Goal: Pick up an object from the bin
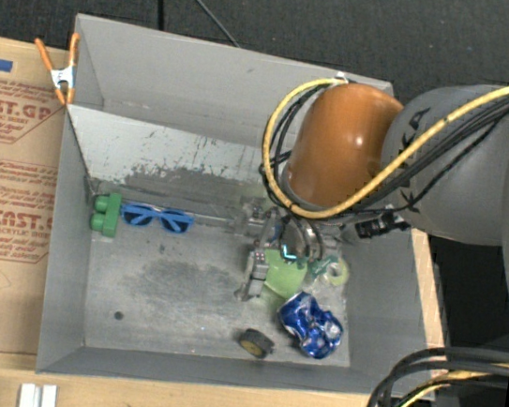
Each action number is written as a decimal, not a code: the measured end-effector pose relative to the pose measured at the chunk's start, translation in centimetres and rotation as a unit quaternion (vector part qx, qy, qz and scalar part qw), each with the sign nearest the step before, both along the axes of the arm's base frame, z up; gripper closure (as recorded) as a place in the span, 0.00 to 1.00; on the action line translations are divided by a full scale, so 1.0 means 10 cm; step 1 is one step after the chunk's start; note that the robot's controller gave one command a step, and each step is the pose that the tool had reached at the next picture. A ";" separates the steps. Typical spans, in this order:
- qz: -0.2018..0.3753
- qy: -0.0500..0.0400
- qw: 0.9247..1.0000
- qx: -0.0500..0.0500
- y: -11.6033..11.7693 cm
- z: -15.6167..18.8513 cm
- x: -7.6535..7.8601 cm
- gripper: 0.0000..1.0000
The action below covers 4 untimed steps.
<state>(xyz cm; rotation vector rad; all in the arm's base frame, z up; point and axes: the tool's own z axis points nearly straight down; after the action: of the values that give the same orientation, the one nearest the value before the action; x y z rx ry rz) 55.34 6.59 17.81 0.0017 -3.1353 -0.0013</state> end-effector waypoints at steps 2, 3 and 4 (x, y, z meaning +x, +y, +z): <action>0.271 -0.008 0.962 0.001 -0.15 -1.07 -0.68 0.00; 0.440 -0.005 0.898 0.001 -0.14 -1.08 -0.66 0.00; 0.591 -0.003 0.807 0.002 -0.19 -1.09 -0.70 0.00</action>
Offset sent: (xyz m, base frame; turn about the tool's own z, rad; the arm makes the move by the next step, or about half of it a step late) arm -0.0559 -0.0141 -0.0934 -0.2264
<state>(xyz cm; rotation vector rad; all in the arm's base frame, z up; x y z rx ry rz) 48.35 4.67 6.95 1.8580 -2.5343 -0.0023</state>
